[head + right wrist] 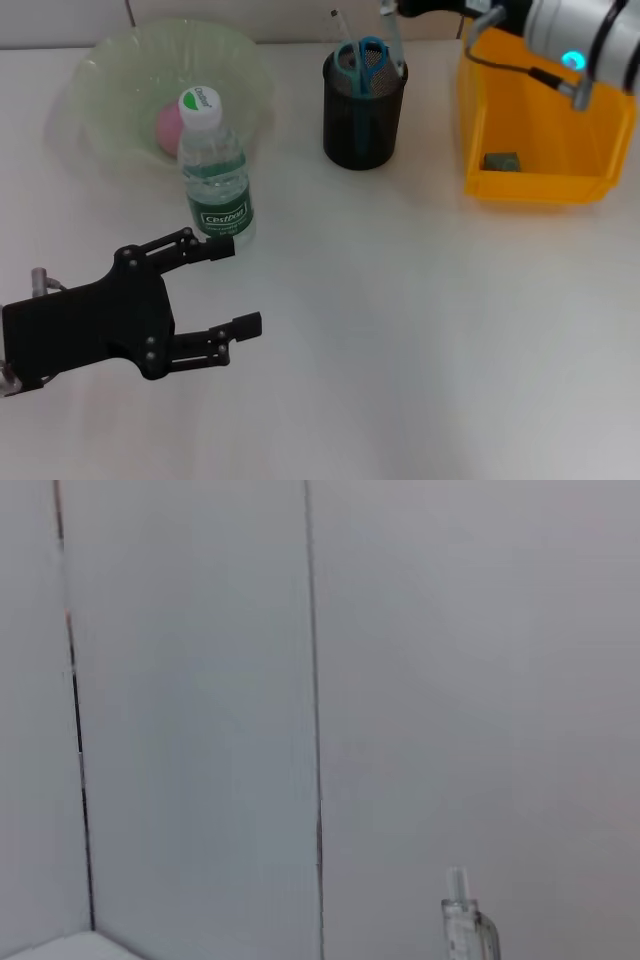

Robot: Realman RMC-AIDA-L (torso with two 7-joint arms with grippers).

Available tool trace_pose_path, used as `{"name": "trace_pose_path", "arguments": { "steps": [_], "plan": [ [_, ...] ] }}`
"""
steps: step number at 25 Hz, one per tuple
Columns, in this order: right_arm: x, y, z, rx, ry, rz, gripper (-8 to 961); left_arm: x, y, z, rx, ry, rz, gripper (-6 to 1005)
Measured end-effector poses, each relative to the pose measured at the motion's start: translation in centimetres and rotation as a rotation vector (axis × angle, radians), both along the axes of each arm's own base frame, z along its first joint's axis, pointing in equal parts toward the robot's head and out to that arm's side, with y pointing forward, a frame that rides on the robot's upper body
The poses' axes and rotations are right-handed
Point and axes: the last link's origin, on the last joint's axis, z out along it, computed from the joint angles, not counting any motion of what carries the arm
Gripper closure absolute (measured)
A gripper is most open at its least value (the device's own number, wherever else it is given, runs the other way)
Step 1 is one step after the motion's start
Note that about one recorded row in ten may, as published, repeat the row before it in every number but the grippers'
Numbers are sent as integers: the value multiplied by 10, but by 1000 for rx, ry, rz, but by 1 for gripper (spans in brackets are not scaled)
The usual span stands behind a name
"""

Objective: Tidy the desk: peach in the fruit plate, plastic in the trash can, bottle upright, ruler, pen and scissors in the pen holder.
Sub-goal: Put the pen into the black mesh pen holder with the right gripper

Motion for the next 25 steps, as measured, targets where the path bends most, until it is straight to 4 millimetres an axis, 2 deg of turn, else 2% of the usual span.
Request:
{"name": "trace_pose_path", "arguments": {
  "steps": [8, 18, 25],
  "plan": [
    [1, 12, -25, 98, -28, 76, 779, 1, 2, -2, -6, -4, 4, 148],
    [24, 16, -28, 206, 68, 138, 777, 0, 1, -1, -10, -6, 9, 148],
    [39, 21, -42, 174, 47, 100, 775, 0, 1, -1, -12, -7, 10, 148]
  ]
}}
